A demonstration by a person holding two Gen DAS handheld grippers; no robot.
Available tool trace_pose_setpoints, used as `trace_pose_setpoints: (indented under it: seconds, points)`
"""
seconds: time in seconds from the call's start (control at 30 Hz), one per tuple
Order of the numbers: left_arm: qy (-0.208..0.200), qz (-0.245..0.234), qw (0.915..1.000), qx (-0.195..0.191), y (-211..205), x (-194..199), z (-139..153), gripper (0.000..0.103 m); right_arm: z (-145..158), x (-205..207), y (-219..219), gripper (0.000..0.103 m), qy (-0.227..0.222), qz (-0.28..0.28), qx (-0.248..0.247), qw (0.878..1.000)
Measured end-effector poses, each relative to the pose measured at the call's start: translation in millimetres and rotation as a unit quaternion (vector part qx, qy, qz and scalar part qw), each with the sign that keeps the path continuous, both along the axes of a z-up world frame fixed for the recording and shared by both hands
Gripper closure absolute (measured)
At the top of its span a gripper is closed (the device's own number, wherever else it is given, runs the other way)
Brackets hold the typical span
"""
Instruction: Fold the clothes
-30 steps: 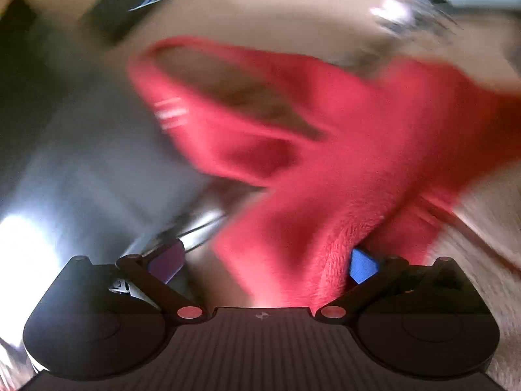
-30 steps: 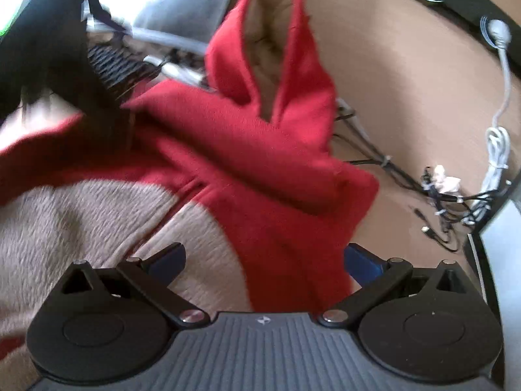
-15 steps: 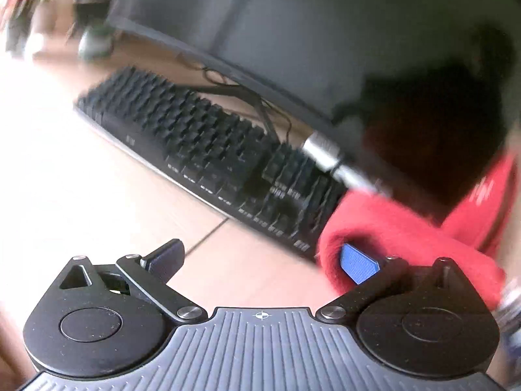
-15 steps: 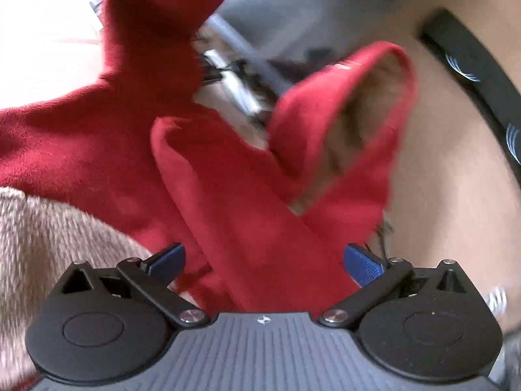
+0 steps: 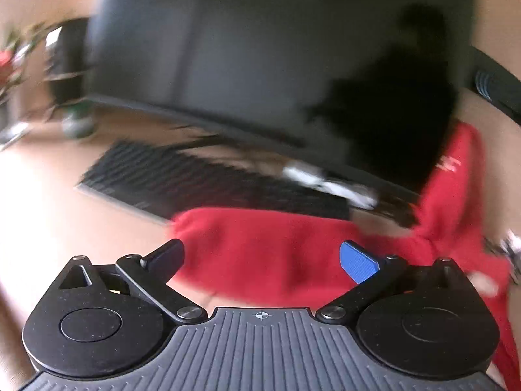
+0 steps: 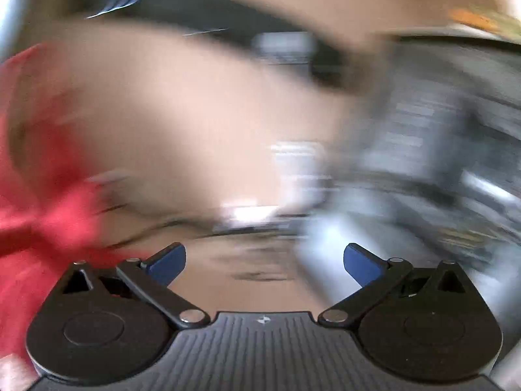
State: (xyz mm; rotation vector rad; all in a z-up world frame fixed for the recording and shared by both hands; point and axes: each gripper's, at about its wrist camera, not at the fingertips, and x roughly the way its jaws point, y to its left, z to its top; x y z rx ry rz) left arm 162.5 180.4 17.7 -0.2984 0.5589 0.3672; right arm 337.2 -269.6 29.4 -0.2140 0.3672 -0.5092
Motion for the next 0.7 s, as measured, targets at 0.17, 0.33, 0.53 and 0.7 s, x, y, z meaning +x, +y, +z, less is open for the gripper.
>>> trace_pose_setpoints:
  seconds: [0.17, 0.33, 0.53, 0.7]
  points:
    - [0.019, -0.128, 0.9908, -0.038, -48, 38, -14, 0.0, 10, -38, -34, 0.0, 0.005, 0.006, 0.047, 0.999]
    - [0.085, -0.237, 0.9645, -0.079, -103, 68, -52, 0.0, -27, -27, 29, 0.0, 0.111, 0.223, 0.014, 0.968]
    - [0.132, -0.262, 0.9518, -0.09, -124, 67, -89, 0.0, -66, -4, 113, 0.0, 0.135, 0.346, -0.036, 0.928]
    - [0.166, -0.27, 0.9474, -0.043, -119, 62, -89, 0.0, -92, 19, 176, 0.0, 0.169, 0.387, -0.147, 0.894]
